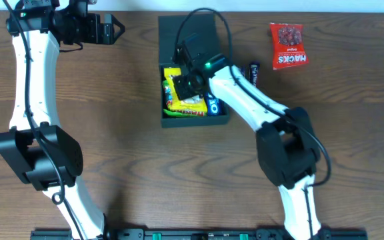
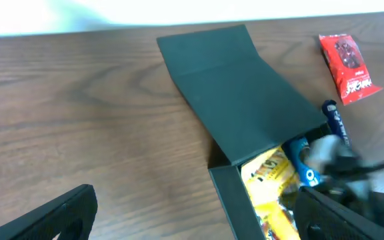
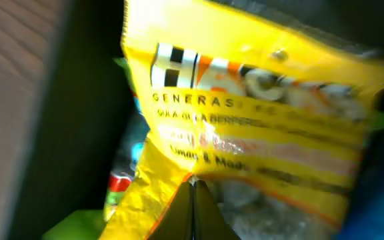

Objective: Pack container
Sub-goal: 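Lower the yellow Hacks bag into the box and release it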

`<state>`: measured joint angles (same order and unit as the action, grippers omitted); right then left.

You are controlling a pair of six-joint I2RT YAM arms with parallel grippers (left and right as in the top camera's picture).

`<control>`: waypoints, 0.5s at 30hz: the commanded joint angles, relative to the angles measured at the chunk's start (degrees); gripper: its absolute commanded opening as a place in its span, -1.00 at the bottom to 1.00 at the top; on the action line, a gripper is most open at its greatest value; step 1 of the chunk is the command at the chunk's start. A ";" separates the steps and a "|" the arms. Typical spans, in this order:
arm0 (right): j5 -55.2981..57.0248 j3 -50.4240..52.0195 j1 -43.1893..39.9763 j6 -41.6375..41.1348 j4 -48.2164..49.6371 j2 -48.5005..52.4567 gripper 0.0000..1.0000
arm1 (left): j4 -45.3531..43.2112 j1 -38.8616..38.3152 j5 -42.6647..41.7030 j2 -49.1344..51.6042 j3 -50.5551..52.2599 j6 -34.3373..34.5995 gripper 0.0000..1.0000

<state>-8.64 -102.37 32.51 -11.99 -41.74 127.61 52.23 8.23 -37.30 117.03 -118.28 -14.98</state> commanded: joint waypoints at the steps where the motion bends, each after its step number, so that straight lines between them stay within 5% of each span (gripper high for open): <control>1: -1.49 0.11 0.22 2.97 -0.35 1.86 -0.97 | 0.22 0.00 -0.22 0.15 -1.09 0.22 0.90; 15: -11.69 -0.07 -0.90 9.92 0.59 -4.90 -0.97 | 0.24 0.00 -0.22 0.15 -1.09 0.24 0.90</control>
<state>-18.11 -102.35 32.40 -4.86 -41.15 127.74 52.29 8.23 -37.30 117.03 -118.26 -14.98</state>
